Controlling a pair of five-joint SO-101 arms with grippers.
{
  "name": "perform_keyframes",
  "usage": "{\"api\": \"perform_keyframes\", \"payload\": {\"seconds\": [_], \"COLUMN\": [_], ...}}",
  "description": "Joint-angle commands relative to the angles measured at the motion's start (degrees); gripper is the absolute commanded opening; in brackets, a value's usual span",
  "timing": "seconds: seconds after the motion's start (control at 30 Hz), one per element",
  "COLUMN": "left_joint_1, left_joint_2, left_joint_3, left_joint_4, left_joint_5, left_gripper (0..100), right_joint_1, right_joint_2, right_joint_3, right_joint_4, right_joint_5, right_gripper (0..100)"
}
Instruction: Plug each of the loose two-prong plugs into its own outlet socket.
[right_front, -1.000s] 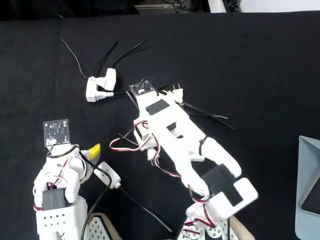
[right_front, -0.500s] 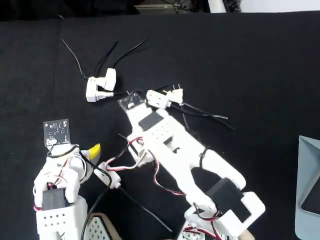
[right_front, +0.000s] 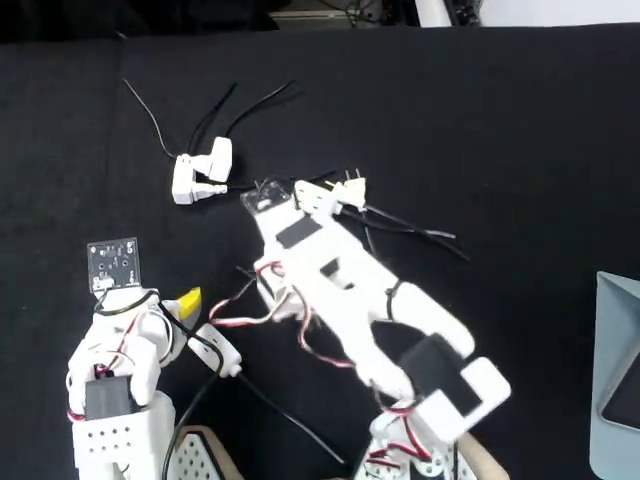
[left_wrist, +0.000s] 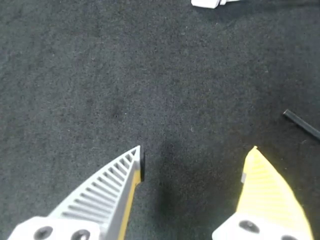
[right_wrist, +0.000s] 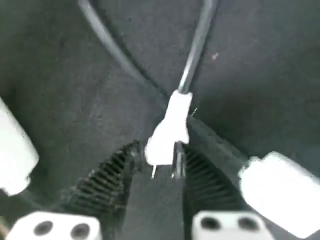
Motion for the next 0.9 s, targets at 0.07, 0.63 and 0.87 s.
{"api": "perform_keyframes", "payload": {"seconds": [0.07,0.63,0.87], "left_joint_1": [0.31,0.31,0.31], "left_joint_2": [-0.09,-0.09,-0.09], "left_joint_3": [1.1,1.1,1.1], "left_joint_4": [0.7,0.7,0.7], "left_joint_5": [0.35,0.35,0.35], "left_gripper": [32,32,32], "right_joint_1": [2.37,2.55,2.55], "right_joint_2": [1.8,1.19,-10.51], "right_joint_3": [-0.75,-3.3,-5.14], "right_joint_4": [-0.88,2.02,9.32], "right_joint_5": [0.26,0.35,0.26], "right_gripper": [12.1,1.1,1.1]}}
